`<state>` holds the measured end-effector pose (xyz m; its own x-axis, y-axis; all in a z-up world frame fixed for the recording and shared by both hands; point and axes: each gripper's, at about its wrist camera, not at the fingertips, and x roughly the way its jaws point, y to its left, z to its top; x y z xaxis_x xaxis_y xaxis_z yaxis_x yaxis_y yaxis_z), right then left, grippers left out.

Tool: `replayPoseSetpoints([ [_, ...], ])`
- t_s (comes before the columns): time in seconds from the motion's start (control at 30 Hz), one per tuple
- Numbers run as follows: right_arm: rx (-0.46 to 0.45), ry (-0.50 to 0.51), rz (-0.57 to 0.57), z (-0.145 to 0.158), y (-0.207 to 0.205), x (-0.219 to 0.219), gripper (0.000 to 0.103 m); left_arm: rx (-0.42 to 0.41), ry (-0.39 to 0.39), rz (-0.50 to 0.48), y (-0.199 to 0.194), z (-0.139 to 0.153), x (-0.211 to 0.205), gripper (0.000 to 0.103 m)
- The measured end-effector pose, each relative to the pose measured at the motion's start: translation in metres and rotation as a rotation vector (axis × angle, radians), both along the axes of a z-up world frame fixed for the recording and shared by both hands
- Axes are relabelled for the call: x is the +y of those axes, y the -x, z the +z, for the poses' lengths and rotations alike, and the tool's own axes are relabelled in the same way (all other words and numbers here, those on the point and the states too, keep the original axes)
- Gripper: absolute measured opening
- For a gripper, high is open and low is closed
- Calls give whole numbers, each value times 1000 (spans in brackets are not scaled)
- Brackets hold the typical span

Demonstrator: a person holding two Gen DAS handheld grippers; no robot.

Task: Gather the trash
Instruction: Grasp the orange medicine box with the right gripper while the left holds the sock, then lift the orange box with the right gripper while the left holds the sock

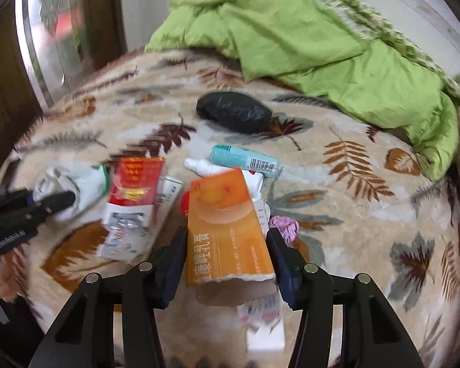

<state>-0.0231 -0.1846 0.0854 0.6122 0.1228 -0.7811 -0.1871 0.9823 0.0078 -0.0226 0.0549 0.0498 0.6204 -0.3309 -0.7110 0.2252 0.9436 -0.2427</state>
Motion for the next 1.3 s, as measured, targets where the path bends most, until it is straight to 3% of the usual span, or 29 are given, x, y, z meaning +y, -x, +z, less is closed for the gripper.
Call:
replayPoseSetpoints([
  [0.13, -1, -103, -20, 4, 38, 4, 50, 10, -7, -25, 19, 6, -7, 29],
  [0.47, 191, -182, -50, -41, 82, 1, 49, 111, -54, -63, 44, -15, -22, 30],
  [0.73, 204, -121, -30, -45, 79, 12, 56, 115, -60, -44, 41, -26, -25, 35],
  [0.83, 190, -81, -42, -51, 80, 16, 56, 108, -62, -32, 41, -26, -25, 33],
  [0.93, 184, -103, -80, -58, 85, 14, 53, 62, -106, -11, 47, -22, -30, 30],
  [1.1, 31, -114, -145, -38, 106, 4, 51, -63, -155, 9, 68, -9, -41, 29],
  [1.3, -72, -165, -225, -23, 129, -10, 51, -102, -189, -15, 96, 0, -55, 29],
])
